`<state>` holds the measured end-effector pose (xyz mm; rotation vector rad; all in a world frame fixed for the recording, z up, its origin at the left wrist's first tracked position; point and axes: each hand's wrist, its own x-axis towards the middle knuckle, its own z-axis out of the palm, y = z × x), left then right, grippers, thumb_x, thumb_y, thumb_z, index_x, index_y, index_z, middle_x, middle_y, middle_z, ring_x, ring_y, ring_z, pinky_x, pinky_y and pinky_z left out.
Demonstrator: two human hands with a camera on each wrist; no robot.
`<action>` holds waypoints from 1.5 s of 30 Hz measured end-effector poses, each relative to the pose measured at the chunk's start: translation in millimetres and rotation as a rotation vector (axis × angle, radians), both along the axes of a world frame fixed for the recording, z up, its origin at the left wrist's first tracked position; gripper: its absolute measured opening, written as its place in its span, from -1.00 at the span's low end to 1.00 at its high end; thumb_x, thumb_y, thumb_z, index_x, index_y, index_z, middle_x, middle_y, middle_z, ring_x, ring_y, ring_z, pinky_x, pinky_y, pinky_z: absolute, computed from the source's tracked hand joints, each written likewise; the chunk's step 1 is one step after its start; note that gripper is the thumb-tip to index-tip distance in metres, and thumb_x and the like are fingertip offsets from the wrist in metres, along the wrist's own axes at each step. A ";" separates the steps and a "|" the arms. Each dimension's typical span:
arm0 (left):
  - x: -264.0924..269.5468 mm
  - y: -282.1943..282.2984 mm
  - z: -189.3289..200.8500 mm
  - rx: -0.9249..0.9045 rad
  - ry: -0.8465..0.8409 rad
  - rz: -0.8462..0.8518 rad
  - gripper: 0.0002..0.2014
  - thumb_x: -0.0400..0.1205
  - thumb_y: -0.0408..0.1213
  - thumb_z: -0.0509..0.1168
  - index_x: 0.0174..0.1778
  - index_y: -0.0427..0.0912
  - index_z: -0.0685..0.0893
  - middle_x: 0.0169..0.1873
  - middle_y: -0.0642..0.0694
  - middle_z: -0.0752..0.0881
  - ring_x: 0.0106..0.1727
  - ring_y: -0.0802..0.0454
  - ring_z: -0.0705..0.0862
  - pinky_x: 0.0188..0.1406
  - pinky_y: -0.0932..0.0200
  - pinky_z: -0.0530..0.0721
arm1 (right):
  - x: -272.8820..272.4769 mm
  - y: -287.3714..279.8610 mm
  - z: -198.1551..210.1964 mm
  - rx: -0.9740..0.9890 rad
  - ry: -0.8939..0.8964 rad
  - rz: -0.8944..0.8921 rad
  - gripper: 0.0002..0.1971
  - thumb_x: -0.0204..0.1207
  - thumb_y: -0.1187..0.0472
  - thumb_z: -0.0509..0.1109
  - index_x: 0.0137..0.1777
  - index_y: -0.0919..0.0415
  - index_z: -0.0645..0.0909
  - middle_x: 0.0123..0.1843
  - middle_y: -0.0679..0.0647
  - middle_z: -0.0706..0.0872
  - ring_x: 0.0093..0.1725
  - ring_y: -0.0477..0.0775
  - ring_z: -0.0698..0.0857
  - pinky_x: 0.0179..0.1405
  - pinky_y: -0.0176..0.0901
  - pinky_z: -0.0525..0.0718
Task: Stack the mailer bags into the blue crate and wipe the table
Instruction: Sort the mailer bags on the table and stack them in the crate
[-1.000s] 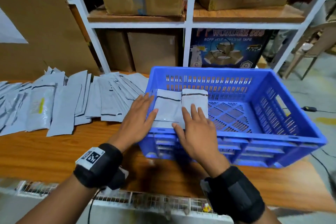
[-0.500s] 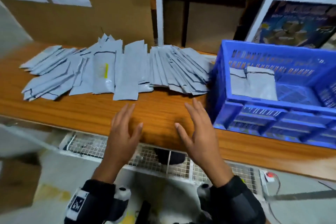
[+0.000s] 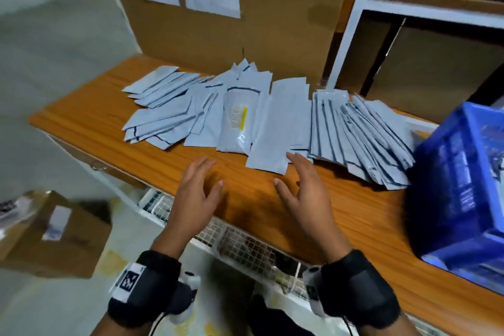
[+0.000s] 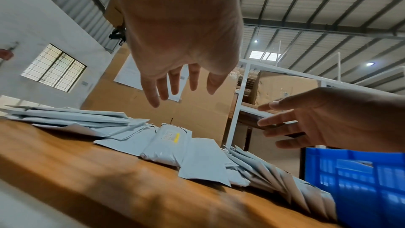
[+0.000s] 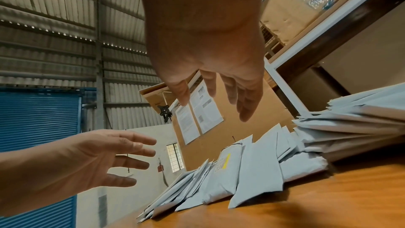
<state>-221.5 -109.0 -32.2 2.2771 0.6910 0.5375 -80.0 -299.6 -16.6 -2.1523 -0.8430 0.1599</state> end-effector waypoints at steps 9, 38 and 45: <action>111.9 93.3 14.2 -0.065 0.000 -0.012 -0.58 0.71 -0.21 0.30 0.50 -0.07 0.49 0.43 -0.01 0.51 0.39 0.05 0.52 0.37 -0.04 0.58 | 114.4 91.4 -13.2 -0.052 0.137 -0.182 -0.33 0.59 -0.05 0.40 0.64 0.08 0.26 0.56 0.13 0.42 0.49 0.14 0.48 0.42 0.00 0.48; 211.9 211.1 -26.9 -0.561 -0.009 -0.188 -0.93 0.58 -0.24 0.48 -0.09 -0.08 0.73 -0.19 0.01 0.80 -0.16 0.07 0.79 -0.08 0.07 0.78 | 132.5 150.8 -39.3 -0.146 0.201 -0.727 -0.78 0.54 0.13 0.50 -0.17 0.07 0.47 -0.29 -0.07 0.60 -0.27 -0.03 0.62 -0.51 -0.34 0.35; 213.2 194.0 -10.9 -0.677 -0.106 -0.350 -0.90 0.60 -0.34 0.45 -0.03 -0.08 0.72 -0.18 0.15 0.77 -0.26 0.35 0.76 -0.35 0.52 0.62 | 84.8 131.8 -19.1 0.045 0.188 -0.811 -0.87 0.54 0.15 0.51 -0.01 0.11 0.61 -0.25 -0.09 0.68 -0.28 -0.13 0.67 -0.47 -0.44 0.55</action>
